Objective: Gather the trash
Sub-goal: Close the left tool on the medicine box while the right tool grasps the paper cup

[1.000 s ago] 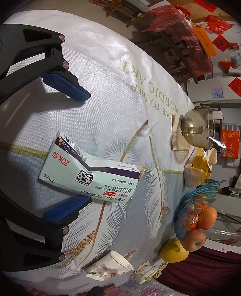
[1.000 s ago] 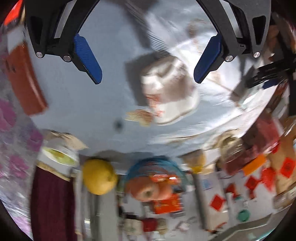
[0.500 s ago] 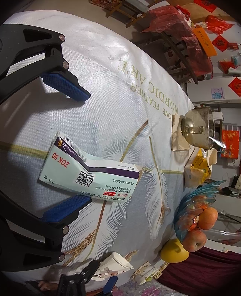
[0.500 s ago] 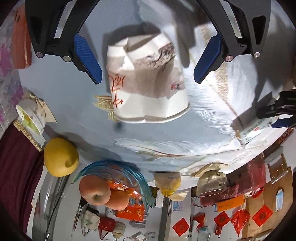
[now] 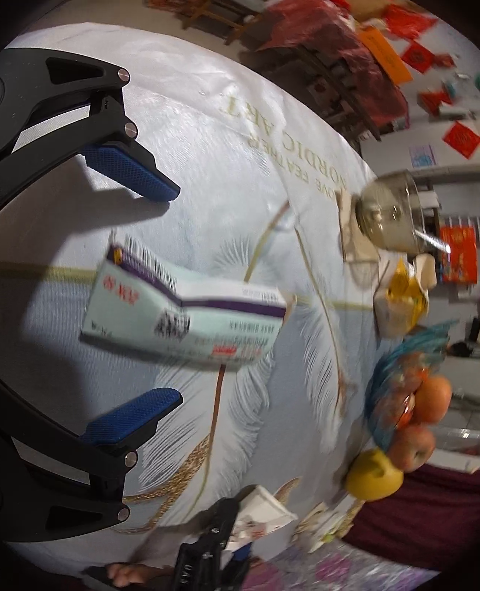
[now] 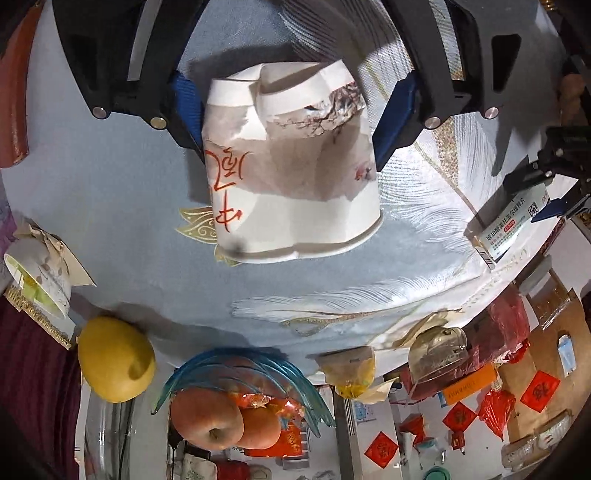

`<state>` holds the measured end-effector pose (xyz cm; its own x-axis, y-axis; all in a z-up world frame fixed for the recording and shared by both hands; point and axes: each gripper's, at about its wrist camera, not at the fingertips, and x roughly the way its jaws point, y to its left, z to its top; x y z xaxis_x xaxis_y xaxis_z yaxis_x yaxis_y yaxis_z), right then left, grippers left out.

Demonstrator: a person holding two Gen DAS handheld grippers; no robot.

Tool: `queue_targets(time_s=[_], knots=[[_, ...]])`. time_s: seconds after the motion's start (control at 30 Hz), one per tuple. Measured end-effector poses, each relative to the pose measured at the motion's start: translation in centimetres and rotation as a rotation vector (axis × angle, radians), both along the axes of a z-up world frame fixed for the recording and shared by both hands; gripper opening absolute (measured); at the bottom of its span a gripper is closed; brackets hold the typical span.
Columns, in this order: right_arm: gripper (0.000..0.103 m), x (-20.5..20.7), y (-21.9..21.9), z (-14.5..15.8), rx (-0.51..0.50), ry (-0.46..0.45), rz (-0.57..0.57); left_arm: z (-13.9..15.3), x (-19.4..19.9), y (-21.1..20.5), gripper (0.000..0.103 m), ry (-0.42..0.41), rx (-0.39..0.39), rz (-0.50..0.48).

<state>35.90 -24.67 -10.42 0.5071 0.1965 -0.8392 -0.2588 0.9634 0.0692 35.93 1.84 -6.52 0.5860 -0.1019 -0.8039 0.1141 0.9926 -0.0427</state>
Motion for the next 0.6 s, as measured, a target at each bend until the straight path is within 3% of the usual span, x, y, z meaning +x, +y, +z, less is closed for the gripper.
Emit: queue_targets(time_s=[0.23, 0.3, 0.37, 0.47, 0.6], knots=[[0.092, 0.0, 0.9, -0.3, -0.031, 0.011, 0.031, -0.2, 1.2, -0.2, 0.096, 0.019, 0.024, 0.026], [0.092, 0.0, 0.9, -0.3, -0.034, 0.01, 0.031, -0.1, 1.0, -0.2, 0.088, 0.005, 0.041, 0.044], [0.091, -0.1, 0.9, -0.2, -0.027, 0.01, 0.03, 0.1, 0.6, -0.6, 0.067, -0.017, 0.049, 0.031], [0.089, -0.2, 0.7, -0.1, -0.023, 0.007, 0.024, 0.4, -0.1, -1.5, 0.046, -0.037, 0.059, -0.021], [0.083, -0.2, 0.6, -0.1, -0.038, -0.001, 0.007, 0.6, -0.7, -1.6, 0.044, -0.048, 0.046, -0.035]])
